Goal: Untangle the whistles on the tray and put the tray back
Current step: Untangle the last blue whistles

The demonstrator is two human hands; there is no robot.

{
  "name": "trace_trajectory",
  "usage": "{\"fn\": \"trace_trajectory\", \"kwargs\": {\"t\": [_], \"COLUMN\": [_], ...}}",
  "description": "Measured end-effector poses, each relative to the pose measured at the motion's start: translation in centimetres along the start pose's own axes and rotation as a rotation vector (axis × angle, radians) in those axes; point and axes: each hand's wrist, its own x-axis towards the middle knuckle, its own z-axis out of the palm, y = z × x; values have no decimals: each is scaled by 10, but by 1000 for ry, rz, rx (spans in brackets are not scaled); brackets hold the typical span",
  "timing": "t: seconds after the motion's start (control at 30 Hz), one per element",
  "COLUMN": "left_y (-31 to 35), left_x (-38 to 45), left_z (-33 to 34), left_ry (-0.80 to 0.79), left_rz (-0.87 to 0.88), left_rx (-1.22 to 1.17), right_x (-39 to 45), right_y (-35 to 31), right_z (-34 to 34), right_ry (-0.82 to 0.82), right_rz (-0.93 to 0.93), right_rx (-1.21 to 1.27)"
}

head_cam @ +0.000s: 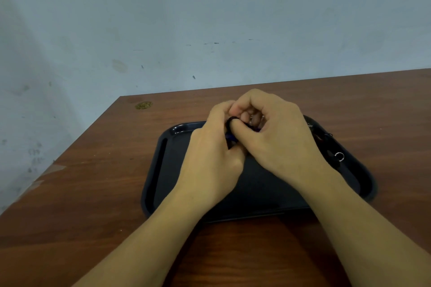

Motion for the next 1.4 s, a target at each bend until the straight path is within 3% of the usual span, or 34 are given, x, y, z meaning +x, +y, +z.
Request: {"fn": "trace_trajectory", "kwargs": {"t": [0.17, 0.3, 0.53, 0.87, 1.17, 1.4], "left_y": [-4, -2, 0, 3, 8, 6], "left_x": [2, 4, 7, 10, 10, 11], "left_z": [-2, -2, -6, -9, -14, -16], "left_ry": [25, 4, 25, 40, 110, 95], "left_rz": [22, -22, -213, -308, -499, -613], "left_rx": [-70, -313, -823, -1046, -1197, -1211], "right_x": [-2, -1, 0, -1, -3, 1], "right_y": [1, 6, 8, 12, 14, 22], "right_z": [-1, -6, -8, -7, -2, -4], "right_ry": [3, 5, 84, 106, 93, 28], "right_rz": [-173, -241, -234, -102, -170, -255], "right_rx": [-77, 17, 207, 541, 438, 174]}}
